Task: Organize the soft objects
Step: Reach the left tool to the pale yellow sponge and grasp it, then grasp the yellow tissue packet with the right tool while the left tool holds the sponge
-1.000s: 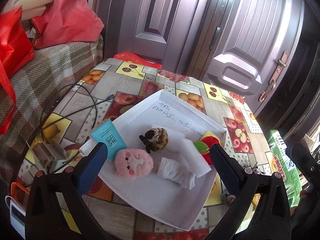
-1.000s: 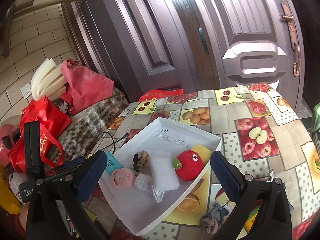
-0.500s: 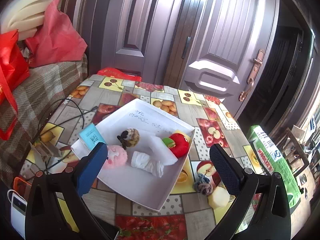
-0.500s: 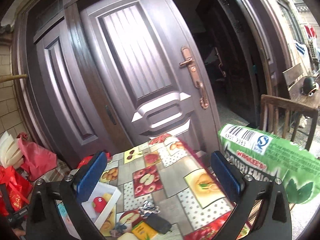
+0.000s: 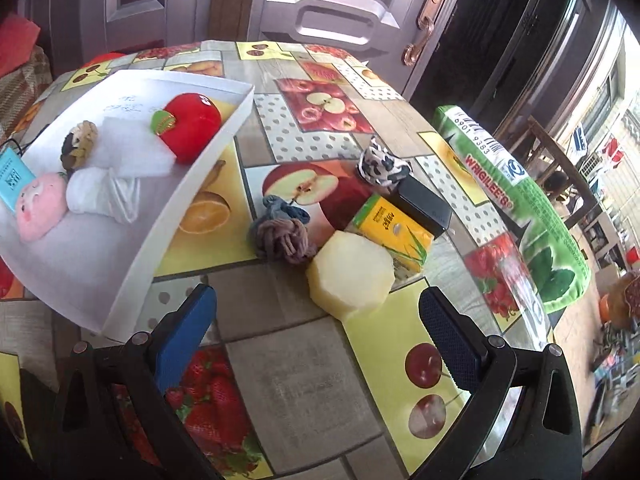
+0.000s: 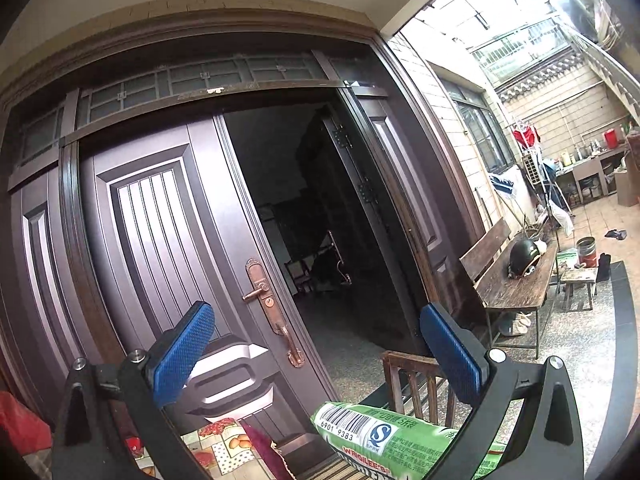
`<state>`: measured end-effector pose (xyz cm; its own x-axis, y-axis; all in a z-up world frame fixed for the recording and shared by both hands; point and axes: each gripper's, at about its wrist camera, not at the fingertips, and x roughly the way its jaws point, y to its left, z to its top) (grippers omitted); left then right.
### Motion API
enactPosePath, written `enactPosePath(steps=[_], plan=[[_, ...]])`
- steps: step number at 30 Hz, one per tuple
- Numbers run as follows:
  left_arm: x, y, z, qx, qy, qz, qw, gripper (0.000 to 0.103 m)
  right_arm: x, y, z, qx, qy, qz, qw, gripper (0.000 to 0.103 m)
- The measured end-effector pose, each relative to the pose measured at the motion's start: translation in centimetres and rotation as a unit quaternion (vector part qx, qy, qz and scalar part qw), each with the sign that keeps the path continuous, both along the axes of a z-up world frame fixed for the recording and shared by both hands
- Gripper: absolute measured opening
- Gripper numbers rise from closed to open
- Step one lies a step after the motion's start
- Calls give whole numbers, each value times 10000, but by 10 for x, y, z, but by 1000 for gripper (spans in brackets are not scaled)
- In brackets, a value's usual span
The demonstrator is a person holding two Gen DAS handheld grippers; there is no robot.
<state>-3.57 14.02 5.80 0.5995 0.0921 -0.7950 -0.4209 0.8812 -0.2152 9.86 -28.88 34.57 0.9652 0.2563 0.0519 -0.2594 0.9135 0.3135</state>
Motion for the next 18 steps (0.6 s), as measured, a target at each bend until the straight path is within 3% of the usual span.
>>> enactPosePath(steps=[8, 9, 10, 11, 13, 18], plan=[[46, -16, -36, 162, 307, 38, 9994, 94, 27, 12, -26, -503, 379, 489, 9968, 103], [49, -16, -40, 210, 352, 60, 9991, 89, 29, 13, -29, -539, 420, 537, 9962, 103], [52, -16, -42, 243, 385, 59, 9989, 75, 30, 14, -31, -573, 454, 589, 9956, 103], [53, -18, -43, 353, 363, 45, 9987, 67, 31, 16, -33, -610, 481, 664, 9948, 103], [51, -20, -43, 462, 274, -4, 9986, 59, 31, 23, -38, -707, 509, 868, 9924, 103], [28, -15, -37, 158, -122, 378, 9991, 56, 38, 71, -67, -1086, 820, 1855, 9732, 103]])
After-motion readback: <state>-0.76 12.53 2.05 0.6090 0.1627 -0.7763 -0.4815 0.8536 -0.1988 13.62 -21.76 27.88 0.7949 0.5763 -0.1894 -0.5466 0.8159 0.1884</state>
